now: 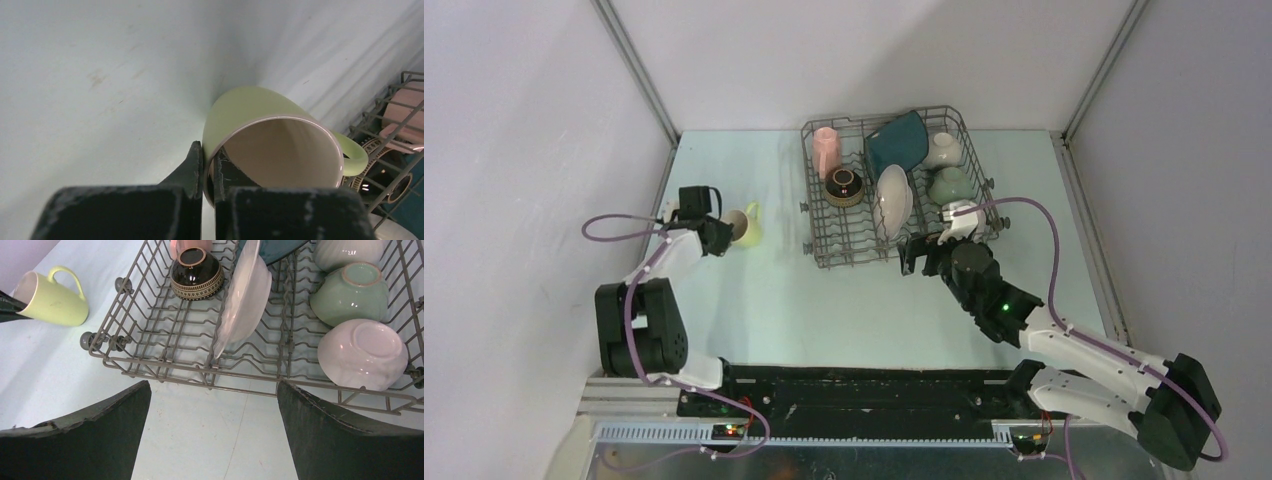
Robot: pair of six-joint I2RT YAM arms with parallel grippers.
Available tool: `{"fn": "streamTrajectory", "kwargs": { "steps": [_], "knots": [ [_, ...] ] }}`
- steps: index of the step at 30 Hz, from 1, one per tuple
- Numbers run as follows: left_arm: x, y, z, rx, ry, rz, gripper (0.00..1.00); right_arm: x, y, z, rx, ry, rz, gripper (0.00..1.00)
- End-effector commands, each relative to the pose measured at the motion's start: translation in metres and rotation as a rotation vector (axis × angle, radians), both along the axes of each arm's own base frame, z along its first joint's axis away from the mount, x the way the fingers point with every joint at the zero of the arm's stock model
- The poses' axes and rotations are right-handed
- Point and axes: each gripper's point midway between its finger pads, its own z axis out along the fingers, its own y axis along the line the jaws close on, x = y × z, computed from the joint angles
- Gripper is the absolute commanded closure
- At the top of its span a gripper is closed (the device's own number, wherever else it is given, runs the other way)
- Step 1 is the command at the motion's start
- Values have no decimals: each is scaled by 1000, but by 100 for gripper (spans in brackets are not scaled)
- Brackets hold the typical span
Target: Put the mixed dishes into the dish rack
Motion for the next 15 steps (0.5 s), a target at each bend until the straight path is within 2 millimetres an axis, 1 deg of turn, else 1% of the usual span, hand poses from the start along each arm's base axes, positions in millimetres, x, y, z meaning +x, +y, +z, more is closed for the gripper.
{"fn": "streamTrajectory", "kwargs": {
  "steps": [1, 2, 4, 6, 12, 13, 15],
  "knots": [
    [-3, 2, 43, -8, -174, 51, 100, -1, 0, 19, 29, -56, 7, 0],
    [-5, -3, 43, -30, -194, 40, 100, -1, 1, 20, 33, -58, 17, 1],
    [-8, -13, 67, -75, -293, 19, 100, -4, 6, 24, 43, -65, 54, 0],
    [-11, -24, 82, -117, -360, -10, 100, -7, 11, 26, 53, -67, 85, 1],
    [-33, -47, 117, -148, -467, -95, 100, -12, 16, 23, 67, -42, 128, 1],
    [-35, -53, 119, -149, -476, -118, 100, -13, 17, 23, 69, -39, 137, 1],
    [-41, -66, 130, -161, -532, -180, 100, -15, 19, 22, 78, -29, 154, 1]
  ]
}}
